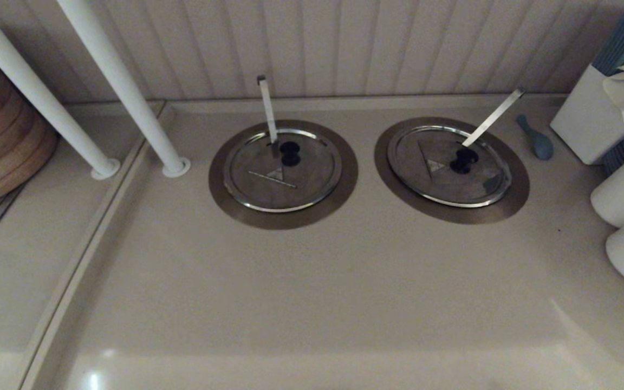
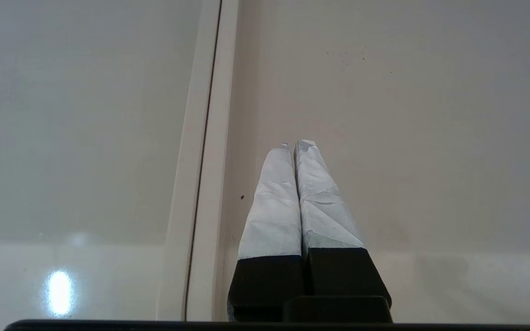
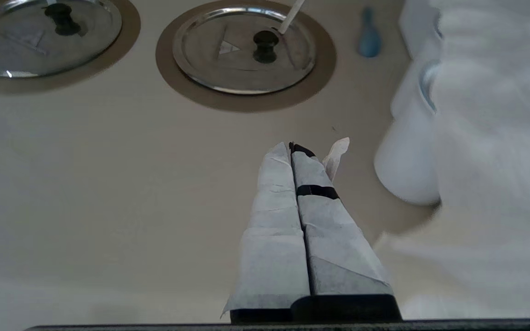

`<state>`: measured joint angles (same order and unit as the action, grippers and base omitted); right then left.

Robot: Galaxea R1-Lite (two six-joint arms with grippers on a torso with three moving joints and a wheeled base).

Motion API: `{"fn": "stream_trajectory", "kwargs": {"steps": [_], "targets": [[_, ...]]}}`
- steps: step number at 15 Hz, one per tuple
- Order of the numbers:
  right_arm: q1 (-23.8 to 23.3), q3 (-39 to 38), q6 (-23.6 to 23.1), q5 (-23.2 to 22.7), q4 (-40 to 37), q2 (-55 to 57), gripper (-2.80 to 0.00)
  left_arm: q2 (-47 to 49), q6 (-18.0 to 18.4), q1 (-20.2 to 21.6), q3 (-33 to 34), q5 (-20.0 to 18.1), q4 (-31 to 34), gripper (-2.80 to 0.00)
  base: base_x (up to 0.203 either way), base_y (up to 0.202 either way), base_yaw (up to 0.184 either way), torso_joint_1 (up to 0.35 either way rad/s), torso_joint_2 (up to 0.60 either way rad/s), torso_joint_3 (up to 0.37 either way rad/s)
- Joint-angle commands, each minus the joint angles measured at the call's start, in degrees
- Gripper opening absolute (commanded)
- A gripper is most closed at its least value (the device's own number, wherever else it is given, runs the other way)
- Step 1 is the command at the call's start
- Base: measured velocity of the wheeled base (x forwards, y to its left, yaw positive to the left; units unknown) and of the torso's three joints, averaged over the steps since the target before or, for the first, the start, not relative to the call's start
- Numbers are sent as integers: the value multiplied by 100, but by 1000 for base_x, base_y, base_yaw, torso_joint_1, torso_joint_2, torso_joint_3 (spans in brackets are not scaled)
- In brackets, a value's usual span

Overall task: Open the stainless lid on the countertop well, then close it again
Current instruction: Open the lid

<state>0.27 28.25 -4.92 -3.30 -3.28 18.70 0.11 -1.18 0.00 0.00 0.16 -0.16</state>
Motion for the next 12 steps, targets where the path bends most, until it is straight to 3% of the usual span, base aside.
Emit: {"fn": "stream_trajectory", "kwargs": {"steps": [1, 5, 7, 10, 12], "targets": [[2, 642, 176, -12, -6, 1568, -280, -2, -5, 0, 0, 2, -2, -280, 0, 0, 0, 0, 0, 0], [16, 1764, 570, 194, 382, 3895, -280, -2, -5, 0, 0, 2, -2, -280, 0, 0, 0, 0, 0, 0], [166, 1973, 633, 716, 1329, 5063, -280, -2, -5, 0, 0, 2, -2, -280, 0, 0, 0, 0, 0, 0], [379, 2317, 86, 1371, 2820, 6381, -280, -2, -5, 0, 0, 2, -2, -280, 0, 0, 0, 0, 0, 0], [461, 2448, -359, 1818, 3287, 6836, -280, -2, -5, 0, 0, 2, -2, -280, 0, 0, 0, 0, 0, 0]]}}
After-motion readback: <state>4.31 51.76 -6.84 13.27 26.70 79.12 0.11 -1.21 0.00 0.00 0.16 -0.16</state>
